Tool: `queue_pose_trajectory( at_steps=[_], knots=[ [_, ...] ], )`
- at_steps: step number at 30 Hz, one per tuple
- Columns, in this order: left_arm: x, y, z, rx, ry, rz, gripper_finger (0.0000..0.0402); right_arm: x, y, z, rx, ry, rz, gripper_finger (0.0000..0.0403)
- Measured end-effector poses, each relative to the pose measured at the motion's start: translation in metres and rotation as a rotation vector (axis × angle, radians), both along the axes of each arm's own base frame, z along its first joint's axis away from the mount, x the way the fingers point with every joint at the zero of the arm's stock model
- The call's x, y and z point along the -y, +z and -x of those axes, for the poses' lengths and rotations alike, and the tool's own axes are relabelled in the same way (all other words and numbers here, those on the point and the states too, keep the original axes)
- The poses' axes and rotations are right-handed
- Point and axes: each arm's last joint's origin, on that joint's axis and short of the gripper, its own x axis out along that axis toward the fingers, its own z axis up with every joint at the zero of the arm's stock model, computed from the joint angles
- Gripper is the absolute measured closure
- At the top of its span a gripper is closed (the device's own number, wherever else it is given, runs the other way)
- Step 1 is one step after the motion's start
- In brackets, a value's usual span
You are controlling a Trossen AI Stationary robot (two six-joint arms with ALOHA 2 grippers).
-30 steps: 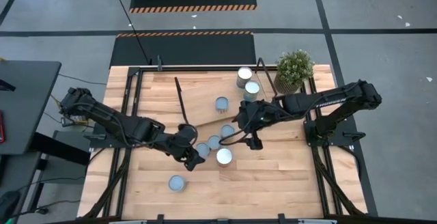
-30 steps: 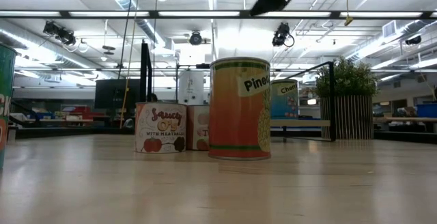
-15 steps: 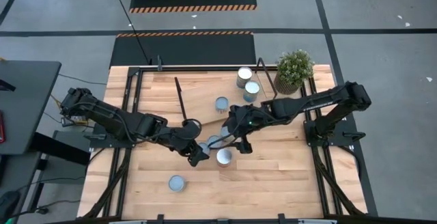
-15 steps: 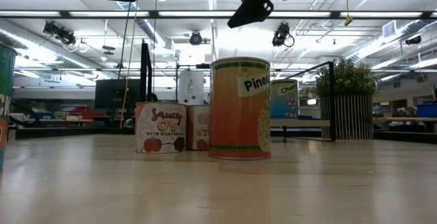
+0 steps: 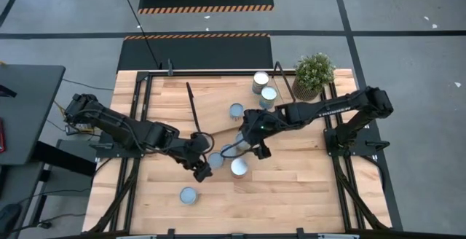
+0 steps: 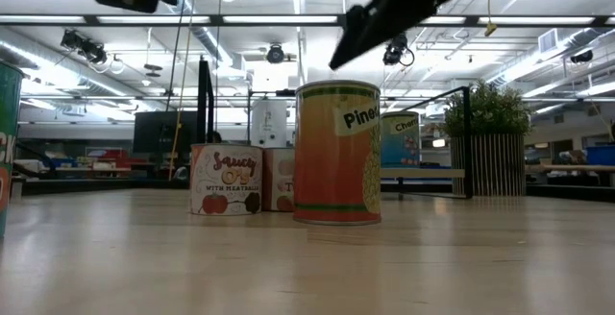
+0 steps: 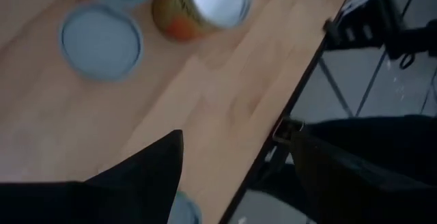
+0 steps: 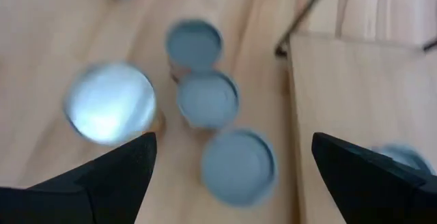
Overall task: Pick and place cans onto a shelf
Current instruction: Put the white can on the shelf
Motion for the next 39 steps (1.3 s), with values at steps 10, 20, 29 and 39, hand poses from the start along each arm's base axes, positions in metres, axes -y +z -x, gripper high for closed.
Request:
queue_pose_trajectory(
  at_steps=[10, 20, 29, 39],
  knots=[
    [0.004, -0.004, 0.007, -0.046, -0.03, -0.065, 0.0127, 0.025, -0.006, 0.004, -0.072, -0.026, 0.055, 0.0004],
    [0.0, -0.008, 0.011, -0.087, 0.042, -0.14, 0.0127, 0.021, -0.029, -0.012, -0.102, 0.077, 0.117, 0.0004],
    [0.002, -0.007, 0.011, -0.1, 0.027, -0.086, 0.0127, 0.011, -0.033, -0.011, -0.133, 0.098, 0.131, 0.0004],
    [0.003, -0.007, 0.012, -0.12, 0.046, -0.04, 0.0127, 0.011, -0.038, -0.016, -0.118, 0.098, 0.099, 0.0004]
  ],
)
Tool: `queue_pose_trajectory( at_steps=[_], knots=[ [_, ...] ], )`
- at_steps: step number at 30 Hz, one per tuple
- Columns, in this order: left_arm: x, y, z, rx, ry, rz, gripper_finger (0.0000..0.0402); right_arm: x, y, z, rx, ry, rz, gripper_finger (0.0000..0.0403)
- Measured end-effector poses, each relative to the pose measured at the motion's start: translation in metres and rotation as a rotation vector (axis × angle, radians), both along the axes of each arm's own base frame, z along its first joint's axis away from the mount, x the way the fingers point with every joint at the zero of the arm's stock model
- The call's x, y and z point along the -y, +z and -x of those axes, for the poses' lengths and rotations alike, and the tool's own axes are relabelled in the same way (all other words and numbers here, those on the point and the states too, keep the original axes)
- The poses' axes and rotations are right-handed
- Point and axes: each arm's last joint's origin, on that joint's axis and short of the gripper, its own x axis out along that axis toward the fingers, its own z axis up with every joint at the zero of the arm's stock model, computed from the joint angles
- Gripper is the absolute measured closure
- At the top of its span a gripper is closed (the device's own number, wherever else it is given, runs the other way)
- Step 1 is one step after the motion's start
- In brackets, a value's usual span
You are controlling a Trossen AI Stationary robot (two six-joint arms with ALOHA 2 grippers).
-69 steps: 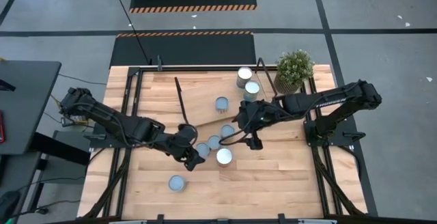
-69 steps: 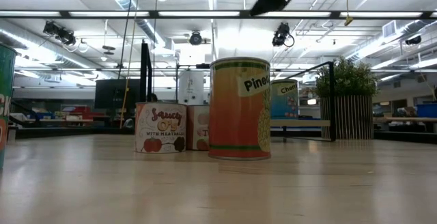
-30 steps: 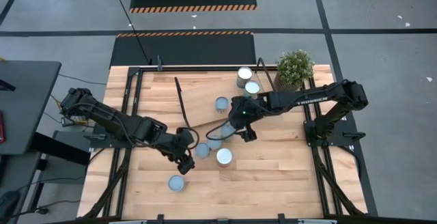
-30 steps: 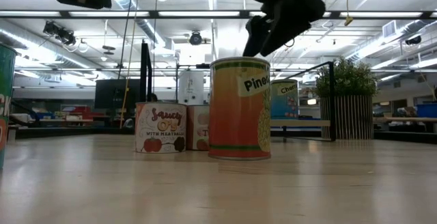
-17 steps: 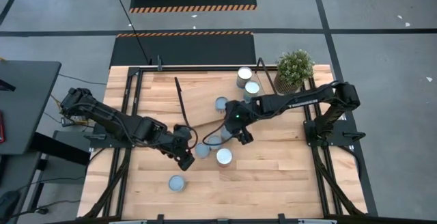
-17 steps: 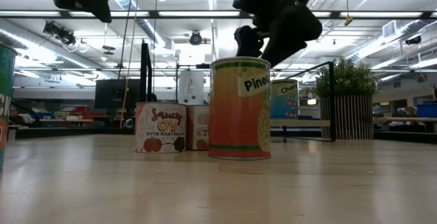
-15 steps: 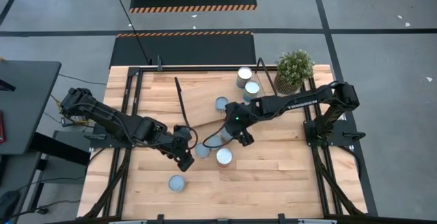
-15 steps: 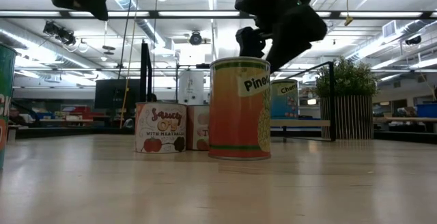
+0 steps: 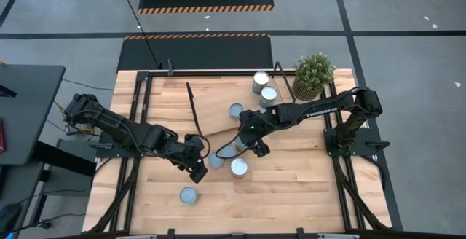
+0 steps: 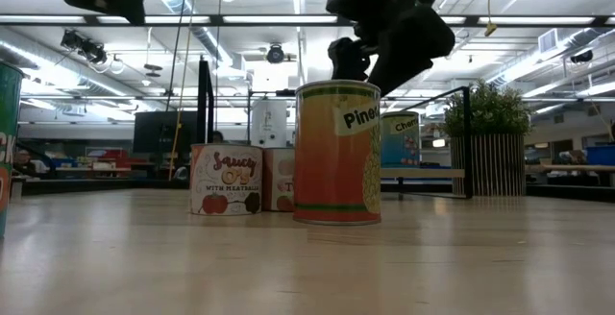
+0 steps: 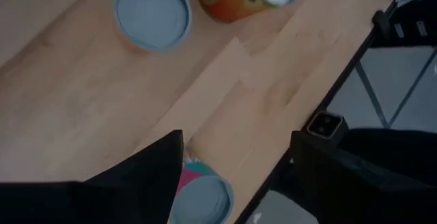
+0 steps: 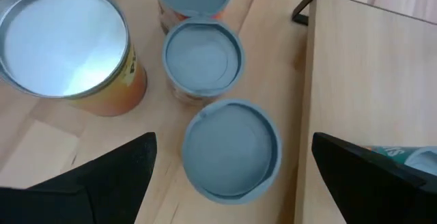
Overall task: Pick and place cans onto a shelf
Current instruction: Put the white can on the shelf
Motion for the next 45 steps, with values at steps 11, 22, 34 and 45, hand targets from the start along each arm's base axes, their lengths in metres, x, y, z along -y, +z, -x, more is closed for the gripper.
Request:
queue_pose_trajectory(
  at_steps=[11, 22, 34, 45],
  knots=[
    [-0.001, -0.002, 0.002, -0.024, -0.061, -0.027, 0.009, 0.0, 0.013, 0.005, -0.003, -0.048, -0.027, 0.0003],
    [-0.036, -0.001, -0.009, -0.031, -0.083, 0.029, 0.0128, 0.009, 0.054, 0.007, 0.117, -0.06, -0.063, 0.0003],
    [-0.087, 0.009, 0.007, 0.047, -0.475, 0.076, 0.0208, 0.052, 0.081, 0.002, 0.23, -0.28, -0.107, 0.0003],
    [-0.122, 0.025, 0.066, 0.061, -0.511, -0.151, 0.026, 0.057, 0.059, -0.001, 0.128, -0.271, -0.096, 0.0003]
  ],
)
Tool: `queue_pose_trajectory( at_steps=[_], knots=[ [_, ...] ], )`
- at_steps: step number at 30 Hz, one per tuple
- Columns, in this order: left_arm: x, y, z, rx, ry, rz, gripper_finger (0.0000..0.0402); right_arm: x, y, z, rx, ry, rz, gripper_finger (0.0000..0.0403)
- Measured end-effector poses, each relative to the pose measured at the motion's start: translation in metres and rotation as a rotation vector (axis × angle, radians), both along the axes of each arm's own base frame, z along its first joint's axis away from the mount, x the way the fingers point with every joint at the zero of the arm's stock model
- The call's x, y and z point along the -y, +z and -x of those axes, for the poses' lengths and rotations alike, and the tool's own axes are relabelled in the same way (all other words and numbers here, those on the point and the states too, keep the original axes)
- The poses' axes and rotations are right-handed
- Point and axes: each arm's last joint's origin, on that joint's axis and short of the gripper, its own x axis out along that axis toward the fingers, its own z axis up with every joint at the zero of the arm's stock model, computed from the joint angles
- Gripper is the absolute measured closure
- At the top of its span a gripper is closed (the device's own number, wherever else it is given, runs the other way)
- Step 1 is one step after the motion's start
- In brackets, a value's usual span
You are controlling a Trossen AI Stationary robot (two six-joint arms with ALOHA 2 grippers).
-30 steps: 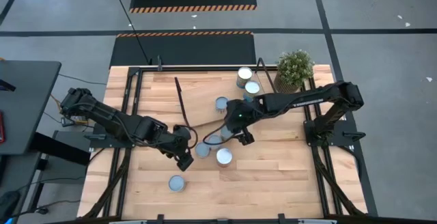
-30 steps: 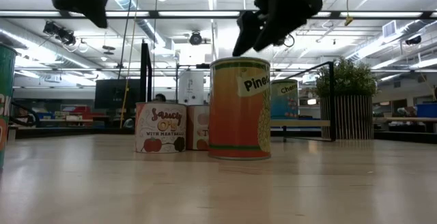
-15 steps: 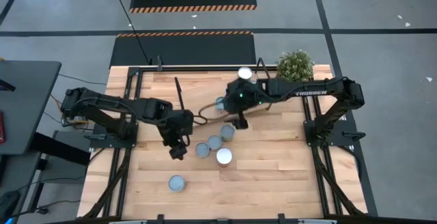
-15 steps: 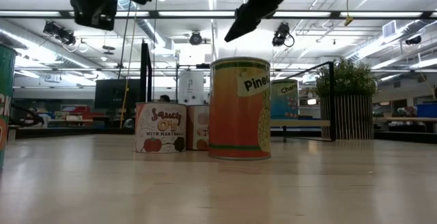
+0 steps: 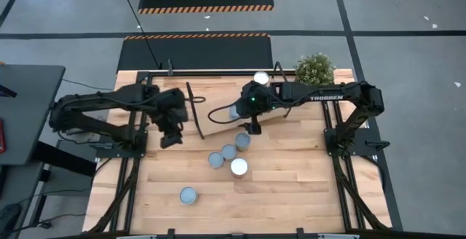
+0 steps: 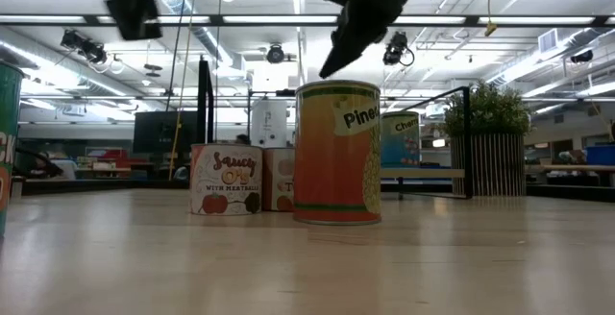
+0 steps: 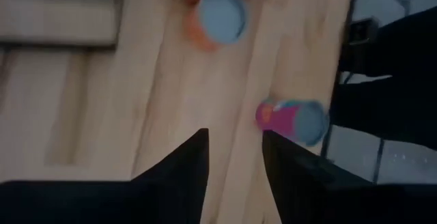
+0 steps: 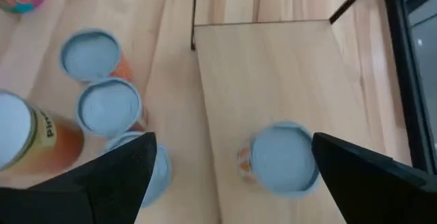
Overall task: Pick and place cans onto a shelf
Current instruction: Put the white can on the shelf
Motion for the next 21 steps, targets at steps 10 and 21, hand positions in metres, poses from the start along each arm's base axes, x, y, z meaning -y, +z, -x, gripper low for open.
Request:
queue_pose_trajectory(
  at_steps=[10, 21],
  knots=[
    [0.013, -0.042, 0.041, -0.019, 0.182, 0.107, 0.0265, -0.004, 0.003, 0.0, 0.005, 0.036, 0.037, 0.0003],
    [0.022, -0.044, 0.041, -0.04, 0.38, 0.185, 0.0253, 0.002, -0.001, 0.003, -0.027, 0.087, 0.057, 0.0003]
  ],
)
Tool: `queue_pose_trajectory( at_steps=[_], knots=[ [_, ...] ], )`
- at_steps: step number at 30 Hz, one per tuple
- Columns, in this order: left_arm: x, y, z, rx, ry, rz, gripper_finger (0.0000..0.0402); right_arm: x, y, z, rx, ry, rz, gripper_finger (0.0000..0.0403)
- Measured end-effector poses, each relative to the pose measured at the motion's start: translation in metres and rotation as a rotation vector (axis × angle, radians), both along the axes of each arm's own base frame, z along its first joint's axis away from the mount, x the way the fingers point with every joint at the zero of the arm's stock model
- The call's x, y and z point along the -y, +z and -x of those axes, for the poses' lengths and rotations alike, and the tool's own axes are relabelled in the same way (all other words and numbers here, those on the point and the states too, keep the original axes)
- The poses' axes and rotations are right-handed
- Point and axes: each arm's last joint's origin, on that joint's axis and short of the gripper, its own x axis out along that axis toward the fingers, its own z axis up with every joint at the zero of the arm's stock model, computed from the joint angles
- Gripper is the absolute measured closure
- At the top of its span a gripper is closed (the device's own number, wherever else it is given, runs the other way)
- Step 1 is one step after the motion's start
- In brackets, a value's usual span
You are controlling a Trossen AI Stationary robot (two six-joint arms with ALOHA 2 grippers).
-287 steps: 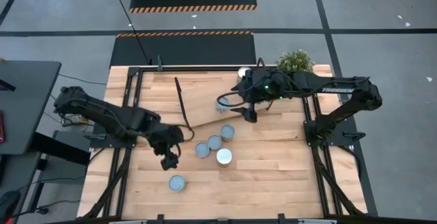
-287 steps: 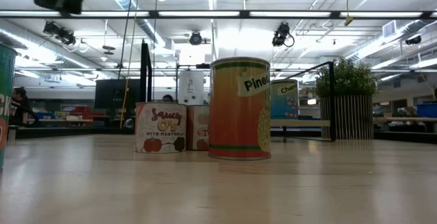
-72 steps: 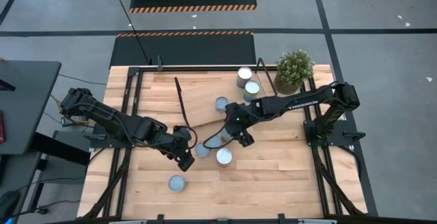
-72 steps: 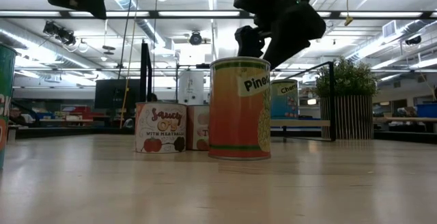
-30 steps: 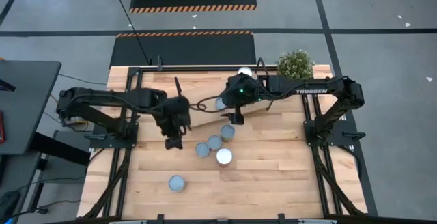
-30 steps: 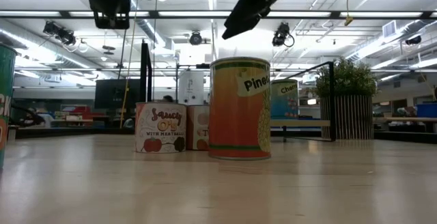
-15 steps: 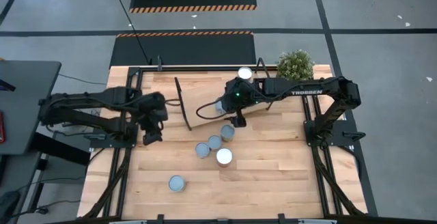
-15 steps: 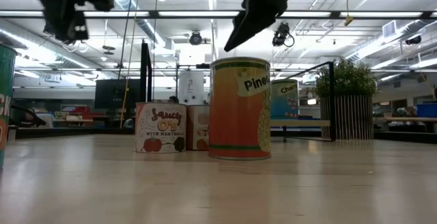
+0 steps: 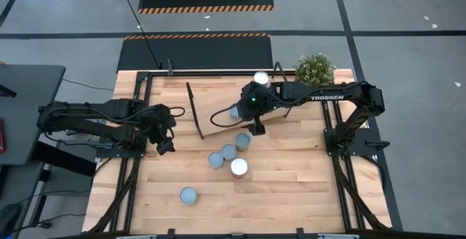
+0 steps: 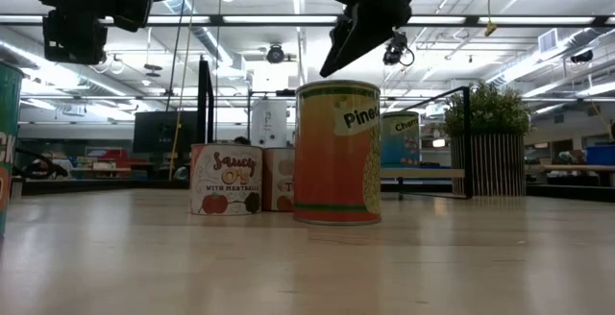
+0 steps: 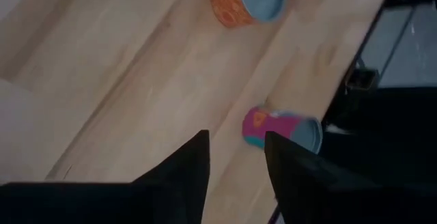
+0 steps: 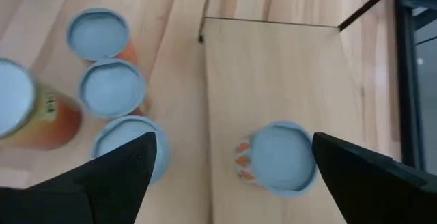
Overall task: Pick and place cans onto a shelf
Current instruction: Put the white can on the shelf
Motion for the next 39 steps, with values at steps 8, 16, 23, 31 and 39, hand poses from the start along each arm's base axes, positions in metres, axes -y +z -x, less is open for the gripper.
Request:
queue_pose_trajectory(
  at_steps=[8, 16, 23, 31, 39],
  knots=[
    [0.005, 0.003, -0.005, 0.021, 0.144, 0.006, 0.0175, -0.006, -0.024, 0.003, -0.036, 0.068, 0.012, 0.0003],
    [0.015, 0.007, -0.01, 0.056, 0.225, 0.063, 0.0162, -0.017, -0.039, 0.008, -0.087, 0.168, -0.004, 0.0003],
    [0.022, 0.011, -0.014, 0.118, 0.283, 0.088, 0.0177, -0.005, -0.039, 0.006, -0.048, 0.099, -0.024, 0.0003],
    [0.025, 0.013, -0.016, 0.163, 0.307, 0.041, 0.0188, 0.015, -0.04, -0.028, 0.048, 0.012, -0.005, 0.0003],
    [0.025, 0.013, -0.016, 0.163, 0.303, 0.042, 0.0189, 0.034, -0.048, -0.064, 0.019, -0.12, 0.041, 0.0003]
  ],
)
